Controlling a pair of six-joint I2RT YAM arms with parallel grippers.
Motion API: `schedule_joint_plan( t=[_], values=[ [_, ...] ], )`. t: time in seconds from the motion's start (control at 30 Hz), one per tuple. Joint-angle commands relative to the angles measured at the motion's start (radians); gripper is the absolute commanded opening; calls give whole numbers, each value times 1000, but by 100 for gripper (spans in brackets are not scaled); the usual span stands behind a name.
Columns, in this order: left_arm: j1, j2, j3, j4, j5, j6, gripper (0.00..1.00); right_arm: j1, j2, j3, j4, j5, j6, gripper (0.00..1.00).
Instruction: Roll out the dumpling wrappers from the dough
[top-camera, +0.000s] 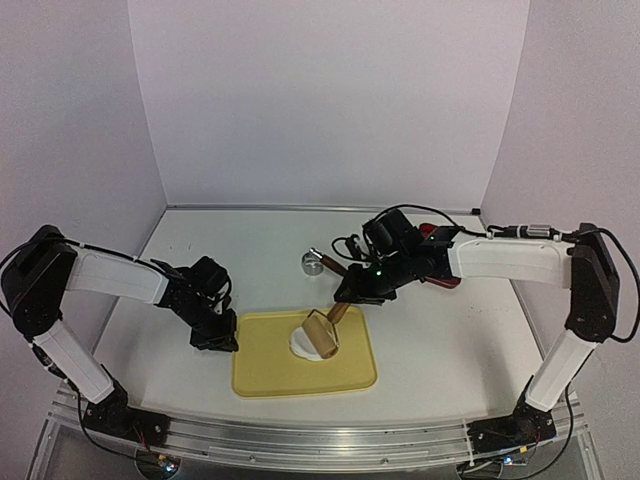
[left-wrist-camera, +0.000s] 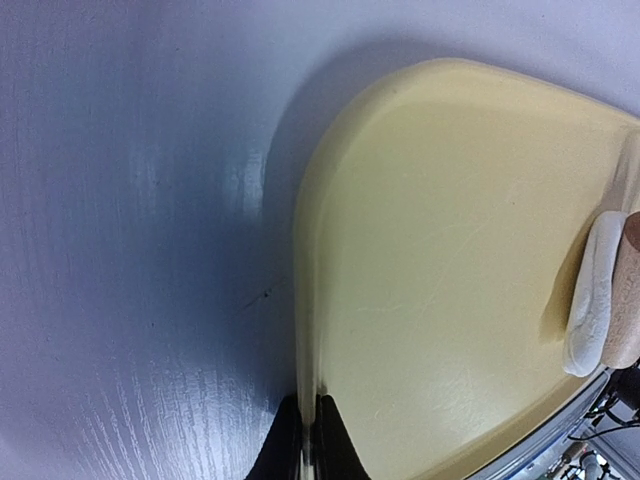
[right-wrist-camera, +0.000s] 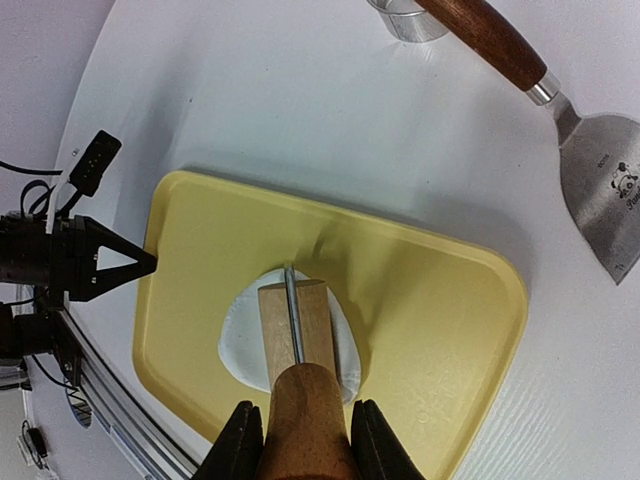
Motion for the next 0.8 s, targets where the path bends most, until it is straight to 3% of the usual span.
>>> schedule_joint_plan(
  t=[0.0,0.5,0.67,0.77],
  values=[
    [-13,26,-32,48,-3,18,0,58,212,-75,-93,-81,3,0],
    [-13,65,-12,67,11,12,0,60,271,-41,-80,-98,14,0],
    [-13,54,-17,50,-2,5,0,58,192,-70,-83,-24,43,0],
    [-13,33,-22,44,-9,0,0,59,134,-55,-86,-79,19,0]
  ],
)
